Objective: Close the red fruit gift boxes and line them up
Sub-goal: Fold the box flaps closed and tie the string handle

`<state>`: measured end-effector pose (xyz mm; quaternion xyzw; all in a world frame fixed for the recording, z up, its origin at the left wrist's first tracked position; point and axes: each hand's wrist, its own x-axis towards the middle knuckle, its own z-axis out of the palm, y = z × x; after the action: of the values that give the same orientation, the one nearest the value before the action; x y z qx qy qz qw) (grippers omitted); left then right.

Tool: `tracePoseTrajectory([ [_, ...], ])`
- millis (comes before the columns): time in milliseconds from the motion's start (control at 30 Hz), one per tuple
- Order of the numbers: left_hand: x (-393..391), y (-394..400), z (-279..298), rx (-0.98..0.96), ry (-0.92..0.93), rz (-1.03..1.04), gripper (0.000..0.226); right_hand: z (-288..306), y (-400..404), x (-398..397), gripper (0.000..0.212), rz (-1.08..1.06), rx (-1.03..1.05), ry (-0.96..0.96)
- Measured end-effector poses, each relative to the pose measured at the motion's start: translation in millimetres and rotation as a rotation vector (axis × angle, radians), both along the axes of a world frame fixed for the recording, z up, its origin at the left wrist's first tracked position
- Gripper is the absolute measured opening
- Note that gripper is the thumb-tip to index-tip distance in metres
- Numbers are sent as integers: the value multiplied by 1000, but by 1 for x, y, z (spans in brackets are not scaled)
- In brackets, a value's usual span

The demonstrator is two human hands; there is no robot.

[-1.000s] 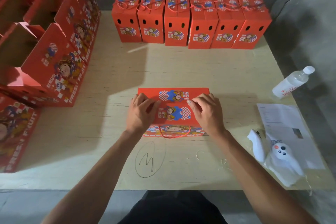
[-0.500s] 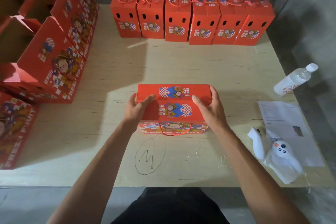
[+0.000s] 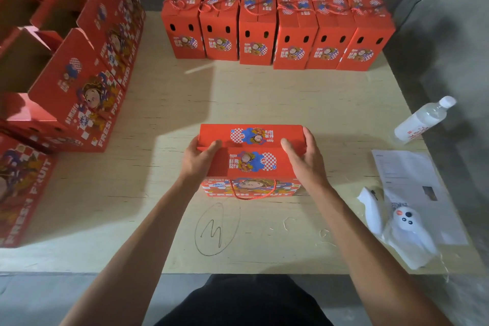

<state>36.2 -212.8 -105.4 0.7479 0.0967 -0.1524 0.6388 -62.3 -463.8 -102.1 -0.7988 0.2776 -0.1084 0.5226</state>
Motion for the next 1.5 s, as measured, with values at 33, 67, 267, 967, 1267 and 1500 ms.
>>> tracePoseTrajectory([
  [33, -2, 1, 2, 71, -121, -24, 51, -1, 0, -2, 64, -1, -48, -54],
  [67, -3, 1, 3, 193, -292, -66, 52, -3, 0, -4, 50, -5, -112, -112],
  [267, -11, -3, 5, 638, -820, -192, 23, -5, -1, -2, 29, 28, -280, -158],
  [967, -32, -71, 14, 827, -977, -415, 18, 2, 9, 9, 34, 16, -505, 25],
  [1267, -29, -58, 14, 869, -705, -212, 38, 7, 17, 13, 25, -128, -495, -22],
  [1500, -20, -3, 1, 91, 70, 62, 67, -2, -4, 11, 43, -180, 20, 233],
])
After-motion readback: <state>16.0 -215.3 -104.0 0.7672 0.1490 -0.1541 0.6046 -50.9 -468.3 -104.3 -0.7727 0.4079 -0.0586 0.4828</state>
